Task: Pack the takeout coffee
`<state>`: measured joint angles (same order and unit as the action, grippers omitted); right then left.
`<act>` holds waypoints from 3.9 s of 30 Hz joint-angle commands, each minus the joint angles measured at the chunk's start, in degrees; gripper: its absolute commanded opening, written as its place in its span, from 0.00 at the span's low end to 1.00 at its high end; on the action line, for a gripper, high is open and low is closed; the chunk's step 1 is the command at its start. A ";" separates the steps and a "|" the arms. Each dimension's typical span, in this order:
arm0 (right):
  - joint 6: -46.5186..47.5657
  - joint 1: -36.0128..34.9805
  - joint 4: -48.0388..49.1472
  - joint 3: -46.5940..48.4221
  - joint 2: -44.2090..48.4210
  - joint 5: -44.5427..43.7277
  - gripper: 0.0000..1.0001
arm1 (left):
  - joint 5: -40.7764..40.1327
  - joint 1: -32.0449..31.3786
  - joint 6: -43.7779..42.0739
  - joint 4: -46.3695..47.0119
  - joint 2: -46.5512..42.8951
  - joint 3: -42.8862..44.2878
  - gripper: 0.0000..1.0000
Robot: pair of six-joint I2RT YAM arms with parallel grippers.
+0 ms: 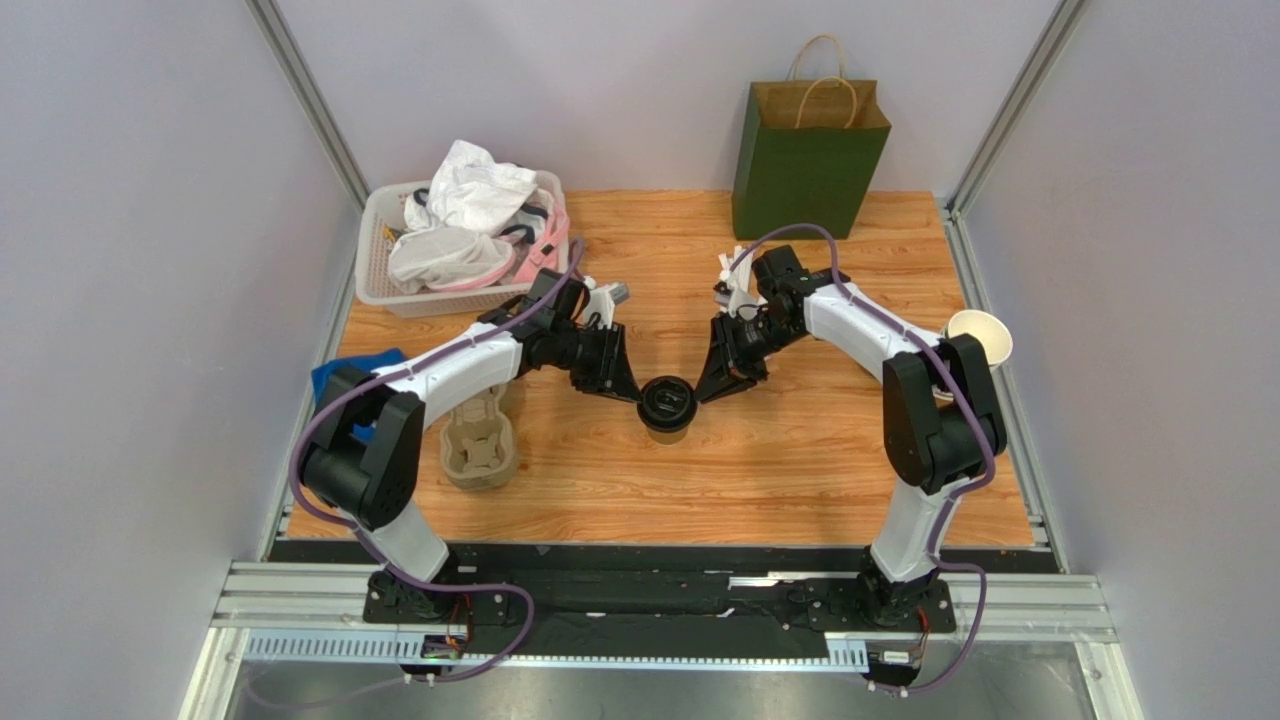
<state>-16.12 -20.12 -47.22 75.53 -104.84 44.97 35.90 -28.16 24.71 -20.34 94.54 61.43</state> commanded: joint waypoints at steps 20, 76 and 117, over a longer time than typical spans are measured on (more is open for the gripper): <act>0.21 -0.80 2.13 -1.35 -3.53 -5.95 0.05 | -3.82 -0.31 -4.49 -3.30 4.86 2.03 0.07; 0.39 -4.93 -0.24 -1.87 1.30 -7.27 0.16 | -1.36 -0.31 -6.96 -7.43 6.44 8.88 0.06; -1.81 -0.45 3.27 1.56 1.57 -1.99 0.27 | 4.09 0.04 0.60 -2.86 -7.01 -1.58 0.29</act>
<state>-16.64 -20.18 -47.13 76.20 -101.82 42.11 39.13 -27.97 24.21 -25.58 85.03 57.41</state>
